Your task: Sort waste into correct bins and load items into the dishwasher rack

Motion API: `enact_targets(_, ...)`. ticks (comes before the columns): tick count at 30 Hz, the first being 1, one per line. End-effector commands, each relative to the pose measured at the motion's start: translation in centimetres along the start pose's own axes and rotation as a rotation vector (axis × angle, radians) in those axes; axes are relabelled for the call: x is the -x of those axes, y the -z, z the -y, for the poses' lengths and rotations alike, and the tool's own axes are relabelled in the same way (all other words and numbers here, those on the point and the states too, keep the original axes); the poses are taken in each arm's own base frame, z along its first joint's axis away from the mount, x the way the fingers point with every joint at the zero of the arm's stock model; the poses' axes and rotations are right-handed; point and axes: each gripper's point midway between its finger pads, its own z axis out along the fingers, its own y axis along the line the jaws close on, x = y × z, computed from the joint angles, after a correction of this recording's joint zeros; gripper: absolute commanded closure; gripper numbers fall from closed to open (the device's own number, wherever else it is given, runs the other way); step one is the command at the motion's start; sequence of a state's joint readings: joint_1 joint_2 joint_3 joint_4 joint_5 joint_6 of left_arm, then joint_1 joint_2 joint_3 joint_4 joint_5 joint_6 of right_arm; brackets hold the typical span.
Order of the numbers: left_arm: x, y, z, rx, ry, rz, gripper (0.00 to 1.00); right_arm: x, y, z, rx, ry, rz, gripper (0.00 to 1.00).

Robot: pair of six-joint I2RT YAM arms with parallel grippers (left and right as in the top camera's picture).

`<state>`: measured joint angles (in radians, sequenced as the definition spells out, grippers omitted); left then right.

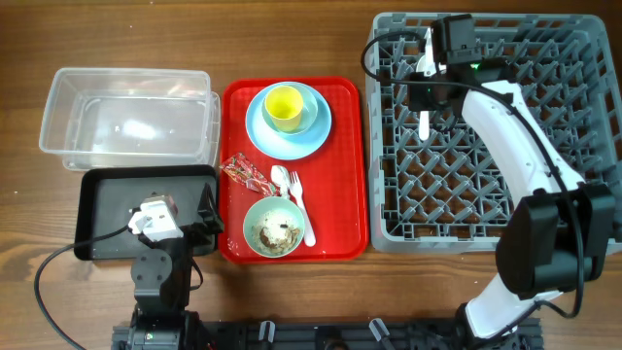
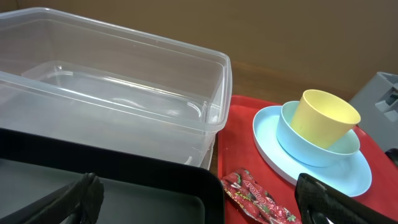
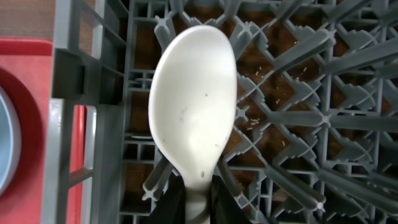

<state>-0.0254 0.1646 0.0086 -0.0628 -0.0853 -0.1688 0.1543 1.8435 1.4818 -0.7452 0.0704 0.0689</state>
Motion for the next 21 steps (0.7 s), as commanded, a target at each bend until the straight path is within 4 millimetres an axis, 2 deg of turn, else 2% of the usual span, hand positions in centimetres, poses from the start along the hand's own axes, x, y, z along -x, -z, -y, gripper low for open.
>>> enact_targets(1, 0.0, 0.0, -0.3, 0.016, -0.016, 0.005, 0.0, 0.0, -0.9, -0.2, 0.014, 0.036, -0.005, 0.8)
enact_targets(4, 0.0, 0.0, -0.3, 0.016, -0.016, 0.005, 0.0, 0.3, -0.8, 0.6, -0.034, 0.041, 0.007, 0.69)
enact_targets(7, 0.0, 0.0, -0.3, 0.016, -0.016, 0.005, 0.0, 0.5, -0.7, 0.7, -0.041, 0.039, 0.014, 0.67)
enact_targets(9, 0.0, 0.0, -0.3, 0.016, -0.016, 0.005, 0.0, 1.0, 0.1, -0.4, 0.019, 0.04, 0.018, 0.67)
enact_targets(11, 0.0, 0.0, -0.3, 0.016, -0.016, 0.005, 0.0, 1.9, 2.5, -3.2, 0.179, -0.006, 0.022, 0.67)
enact_targets(12, 0.0, 0.0, -0.3, 0.016, -0.016, 0.005, 0.0, 2.2, 4.1, -5.3, 0.291, -0.04, 0.017, 0.67)
enact_targets(15, 0.0, 0.0, -0.3, 0.016, -0.016, 0.005, 0.0, 1.4, 8.3, -11.0, 0.549, -0.083, -0.038, 0.69)
enact_targets(18, 0.0, 0.0, -0.3, 0.016, -0.016, 0.005, 0.0, -2.1, 9.4, -15.0, 0.588, -0.054, -0.162, 0.69)
enact_targets(21, 0.0, 0.0, -0.3, 0.016, -0.016, 0.005, 0.0, -6.6, 8.6, -18.3, 0.495, -0.02, -0.273, 0.74)
